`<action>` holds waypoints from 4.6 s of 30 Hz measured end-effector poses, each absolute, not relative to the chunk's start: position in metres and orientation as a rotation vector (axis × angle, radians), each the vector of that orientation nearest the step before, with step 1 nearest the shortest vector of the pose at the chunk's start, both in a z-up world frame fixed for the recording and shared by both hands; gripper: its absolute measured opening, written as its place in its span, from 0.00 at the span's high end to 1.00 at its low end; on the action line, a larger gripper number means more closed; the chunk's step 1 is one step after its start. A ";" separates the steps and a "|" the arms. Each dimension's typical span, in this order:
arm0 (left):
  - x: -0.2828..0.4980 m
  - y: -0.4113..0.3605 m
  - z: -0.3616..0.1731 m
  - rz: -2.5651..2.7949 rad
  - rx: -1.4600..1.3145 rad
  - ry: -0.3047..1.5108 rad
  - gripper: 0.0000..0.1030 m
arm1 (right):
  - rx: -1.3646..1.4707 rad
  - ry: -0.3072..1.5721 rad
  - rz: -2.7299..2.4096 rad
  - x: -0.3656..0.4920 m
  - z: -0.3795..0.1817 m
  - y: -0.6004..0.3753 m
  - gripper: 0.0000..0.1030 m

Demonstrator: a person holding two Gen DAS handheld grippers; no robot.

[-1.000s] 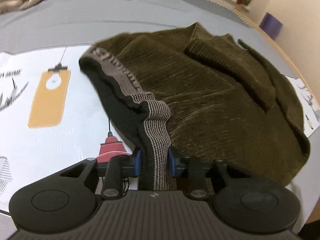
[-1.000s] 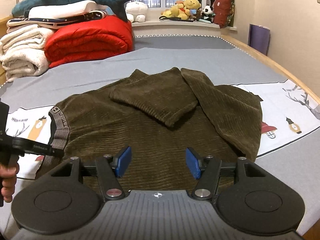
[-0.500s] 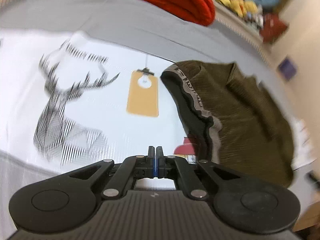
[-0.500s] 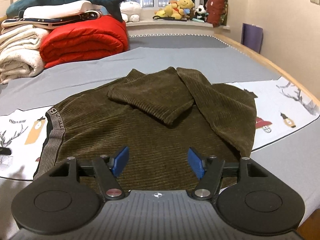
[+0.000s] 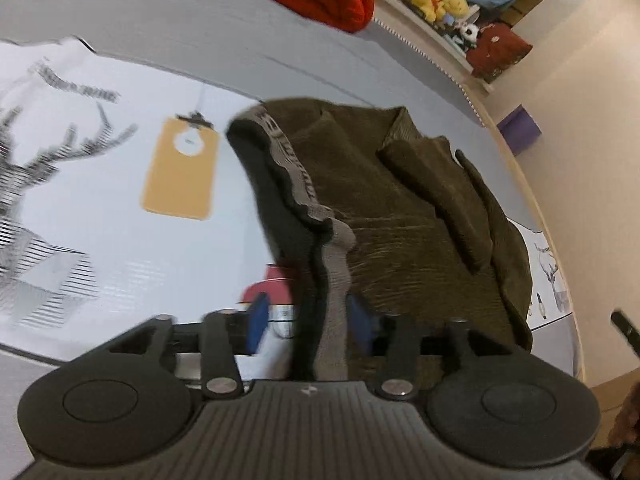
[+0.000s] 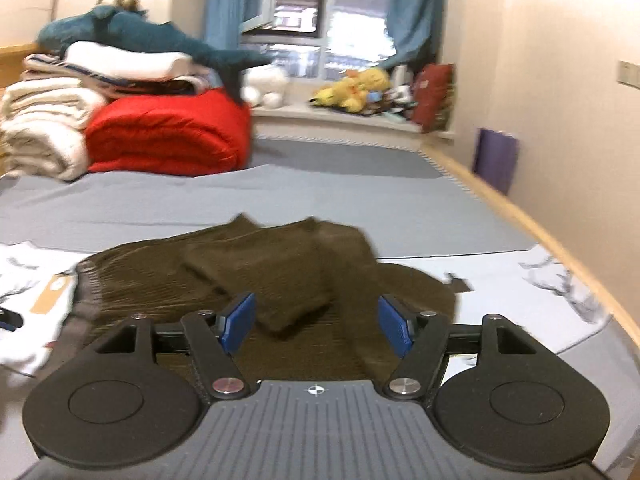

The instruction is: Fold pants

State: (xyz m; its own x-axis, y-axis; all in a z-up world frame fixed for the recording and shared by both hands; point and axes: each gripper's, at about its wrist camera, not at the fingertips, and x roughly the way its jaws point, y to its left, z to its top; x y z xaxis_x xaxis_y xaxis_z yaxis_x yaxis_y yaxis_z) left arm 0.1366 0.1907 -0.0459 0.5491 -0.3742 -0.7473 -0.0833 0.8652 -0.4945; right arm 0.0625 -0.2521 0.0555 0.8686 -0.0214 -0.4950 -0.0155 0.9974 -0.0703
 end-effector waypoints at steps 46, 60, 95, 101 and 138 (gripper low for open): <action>0.059 0.246 -0.017 0.241 0.021 0.987 0.44 | 0.060 0.604 -0.045 0.093 0.036 -0.233 0.33; 0.056 0.123 -0.019 0.002 -0.173 0.880 0.37 | 0.108 0.755 -0.037 0.127 0.009 -0.230 0.49; 0.090 0.119 -0.055 0.050 -0.026 1.046 0.23 | -0.453 0.957 0.192 0.176 -0.074 -0.166 0.90; 0.084 0.105 -0.051 0.037 -0.011 1.046 0.23 | -0.344 1.064 0.117 0.151 -0.063 -0.262 0.92; 0.096 0.120 -0.065 0.083 -0.024 1.094 0.19 | -0.520 1.020 0.162 0.211 -0.081 -0.171 0.91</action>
